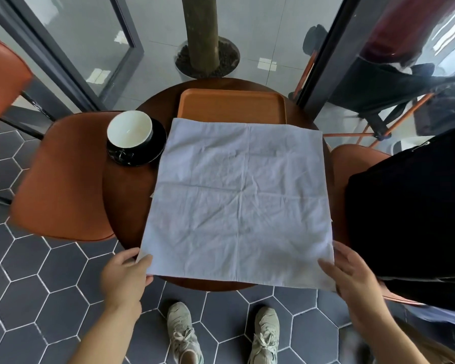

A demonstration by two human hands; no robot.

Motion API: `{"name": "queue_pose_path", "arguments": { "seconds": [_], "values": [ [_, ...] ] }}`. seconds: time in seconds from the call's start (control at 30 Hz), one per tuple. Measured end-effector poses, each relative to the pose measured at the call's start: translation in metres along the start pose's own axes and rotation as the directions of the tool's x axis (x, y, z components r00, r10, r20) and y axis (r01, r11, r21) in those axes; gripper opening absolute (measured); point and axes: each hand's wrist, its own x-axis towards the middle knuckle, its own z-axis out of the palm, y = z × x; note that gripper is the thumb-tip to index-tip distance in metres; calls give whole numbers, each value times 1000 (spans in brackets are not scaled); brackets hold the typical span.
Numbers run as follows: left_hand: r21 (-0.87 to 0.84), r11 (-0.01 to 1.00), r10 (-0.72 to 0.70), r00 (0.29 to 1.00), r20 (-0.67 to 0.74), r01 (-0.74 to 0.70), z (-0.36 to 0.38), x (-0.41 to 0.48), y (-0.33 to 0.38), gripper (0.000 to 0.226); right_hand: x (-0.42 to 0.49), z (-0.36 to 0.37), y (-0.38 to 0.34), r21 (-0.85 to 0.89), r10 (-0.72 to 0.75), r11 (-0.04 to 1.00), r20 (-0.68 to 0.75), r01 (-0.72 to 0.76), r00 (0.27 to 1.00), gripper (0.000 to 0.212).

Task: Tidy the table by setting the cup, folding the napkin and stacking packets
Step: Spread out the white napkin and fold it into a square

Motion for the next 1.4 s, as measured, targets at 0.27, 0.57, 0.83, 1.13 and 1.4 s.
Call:
{"name": "queue_pose_path", "arguments": {
  "seconds": [0.27,0.57,0.83,1.13,1.4],
  "values": [
    [112,960,260,966,0,-258,-15,-9,-4,27,-2,-10,14,-30,-136,991,-181,132,974,20],
    [270,843,410,881,235,-465,-31,-5,4,44,0,-18,-3,58,-140,989,32,138,990,50],
    [321,665,575,736,357,-675,-47,2,18,46,-12,-13,-21,-443,-527,742,79,504,846,29],
    [318,286,761,416,498,-904,-56,11,33,20,-19,-23,-37,-350,-555,757,101,552,825,30],
    [315,342,691,464,554,-885,-57,8,47,35,-12,-31,-44,-282,-581,777,19,562,814,45]
  ]
}}
